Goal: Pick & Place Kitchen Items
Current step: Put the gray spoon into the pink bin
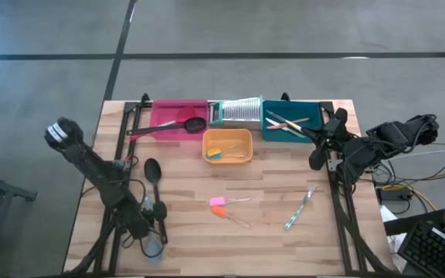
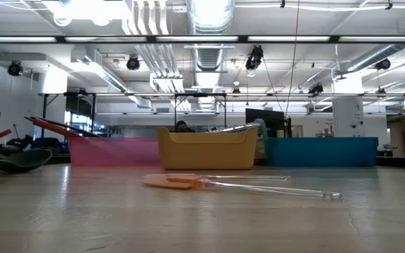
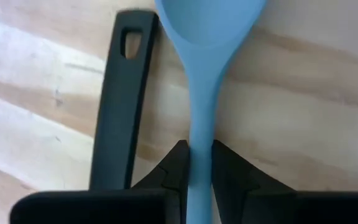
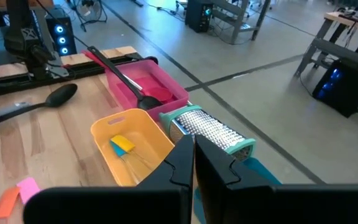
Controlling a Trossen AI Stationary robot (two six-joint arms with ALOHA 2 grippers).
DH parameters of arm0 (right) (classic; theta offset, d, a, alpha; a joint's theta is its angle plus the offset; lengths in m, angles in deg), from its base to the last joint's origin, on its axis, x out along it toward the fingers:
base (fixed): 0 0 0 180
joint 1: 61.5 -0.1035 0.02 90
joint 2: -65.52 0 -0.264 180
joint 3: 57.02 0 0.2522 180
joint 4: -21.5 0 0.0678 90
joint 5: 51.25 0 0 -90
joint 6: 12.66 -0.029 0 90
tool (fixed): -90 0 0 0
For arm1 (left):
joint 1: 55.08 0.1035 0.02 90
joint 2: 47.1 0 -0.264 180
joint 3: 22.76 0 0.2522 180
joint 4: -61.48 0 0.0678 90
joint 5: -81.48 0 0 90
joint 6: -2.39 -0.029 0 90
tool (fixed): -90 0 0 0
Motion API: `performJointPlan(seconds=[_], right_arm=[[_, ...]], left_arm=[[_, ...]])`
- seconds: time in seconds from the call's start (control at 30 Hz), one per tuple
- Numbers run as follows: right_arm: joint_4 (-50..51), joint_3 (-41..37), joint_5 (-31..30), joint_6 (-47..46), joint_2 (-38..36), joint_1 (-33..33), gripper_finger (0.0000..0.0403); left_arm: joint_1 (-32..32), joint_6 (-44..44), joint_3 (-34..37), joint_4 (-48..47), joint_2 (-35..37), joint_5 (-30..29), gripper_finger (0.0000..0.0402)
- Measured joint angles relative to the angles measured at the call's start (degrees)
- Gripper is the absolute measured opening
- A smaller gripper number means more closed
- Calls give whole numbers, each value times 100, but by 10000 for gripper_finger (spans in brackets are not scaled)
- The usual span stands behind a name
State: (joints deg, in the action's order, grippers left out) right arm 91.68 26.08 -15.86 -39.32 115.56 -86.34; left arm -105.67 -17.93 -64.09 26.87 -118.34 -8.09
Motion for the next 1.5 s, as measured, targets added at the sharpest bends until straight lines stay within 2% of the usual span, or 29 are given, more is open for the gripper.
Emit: performJointPlan(seconds=[0.17, 0.43, 0.6, 0.7, 0.77, 0.9, 0.97, 1.03, 1.17, 1.33, 1.5], right_arm=[[17, 0, 37, 35, 4, 0, 8], [26, -2, 63, 34, 4, 0, 8], [31, -14, 91, 75, 4, 0, 8], [34, -50, 109, 103, 4, 0, 8], [27, -80, 114, 124, 4, 0, 8], [36, -154, 301, 142, 4, 0, 8], [29, -204, 384, 139, 4, -1, 8], [32, -255, 417, 132, 4, -2, 8], [26, -340, 422, 116, 21, -2, 8], [-15, -386, 426, 116, 73, -2, 8], [-28, -404, 426, 90, 83, -2, 8]], left_arm=[[-4, 75, -425, -154, -16, 52, 48], [-50, 324, -1373, -1149, -9, 11, 48], [-50, 366, -2084, -1731, -7, -589, 48], [-50, 344, -2479, -2103, -7, -1292, 48], [-48, 304, -2688, -2145, -3, -2053, 48], [-26, 351, -2958, -2096, -2, -4003, 48], [21, 677, -3049, -1921, -2, -5123, 48], [97, 893, -3156, -1927, -2, -5969, 48], [413, 802, -3356, -1916, -1, -6793, 48], [1121, 401, -3600, -1911, 2, -7715, 48], [2058, -324, -3908, -1912, 22, -8247, 48]])
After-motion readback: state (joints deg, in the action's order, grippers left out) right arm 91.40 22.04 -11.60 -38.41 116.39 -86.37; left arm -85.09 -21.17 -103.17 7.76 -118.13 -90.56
